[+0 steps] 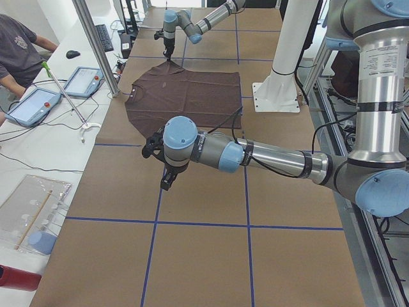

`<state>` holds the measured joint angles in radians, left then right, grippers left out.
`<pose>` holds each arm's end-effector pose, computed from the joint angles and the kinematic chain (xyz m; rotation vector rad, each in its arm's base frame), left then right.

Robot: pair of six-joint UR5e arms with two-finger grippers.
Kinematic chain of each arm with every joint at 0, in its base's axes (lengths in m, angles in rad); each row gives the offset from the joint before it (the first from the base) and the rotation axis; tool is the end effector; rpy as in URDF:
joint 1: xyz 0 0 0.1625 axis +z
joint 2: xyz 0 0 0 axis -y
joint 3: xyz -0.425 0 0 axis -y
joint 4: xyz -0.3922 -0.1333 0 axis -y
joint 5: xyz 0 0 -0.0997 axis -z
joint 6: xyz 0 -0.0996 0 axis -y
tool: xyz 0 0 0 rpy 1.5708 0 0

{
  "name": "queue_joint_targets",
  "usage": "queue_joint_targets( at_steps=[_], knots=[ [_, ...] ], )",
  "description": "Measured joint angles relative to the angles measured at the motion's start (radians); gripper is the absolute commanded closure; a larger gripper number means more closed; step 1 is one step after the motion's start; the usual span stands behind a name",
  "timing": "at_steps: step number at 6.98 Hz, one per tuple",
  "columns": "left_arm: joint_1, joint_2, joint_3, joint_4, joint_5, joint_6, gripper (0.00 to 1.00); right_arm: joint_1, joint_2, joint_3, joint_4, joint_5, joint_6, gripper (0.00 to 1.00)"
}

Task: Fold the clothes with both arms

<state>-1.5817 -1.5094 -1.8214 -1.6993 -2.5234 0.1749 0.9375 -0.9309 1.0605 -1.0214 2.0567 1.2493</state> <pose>-0.0573 -0.4713 0.5366 0.3808 0.9159 0.3016 -0.3890 -0.6765 0.4587 0.0144 -0.8181 0.4167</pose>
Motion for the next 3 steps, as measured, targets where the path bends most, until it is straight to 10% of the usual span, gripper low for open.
queue_joint_targets(
  at_steps=[3],
  knots=[
    [0.0, 0.0, -0.002, 0.001, 0.0, 0.0, 0.0, -0.044, 0.103, 0.001, 0.0, -0.02, 0.05, 1.0]
  ],
)
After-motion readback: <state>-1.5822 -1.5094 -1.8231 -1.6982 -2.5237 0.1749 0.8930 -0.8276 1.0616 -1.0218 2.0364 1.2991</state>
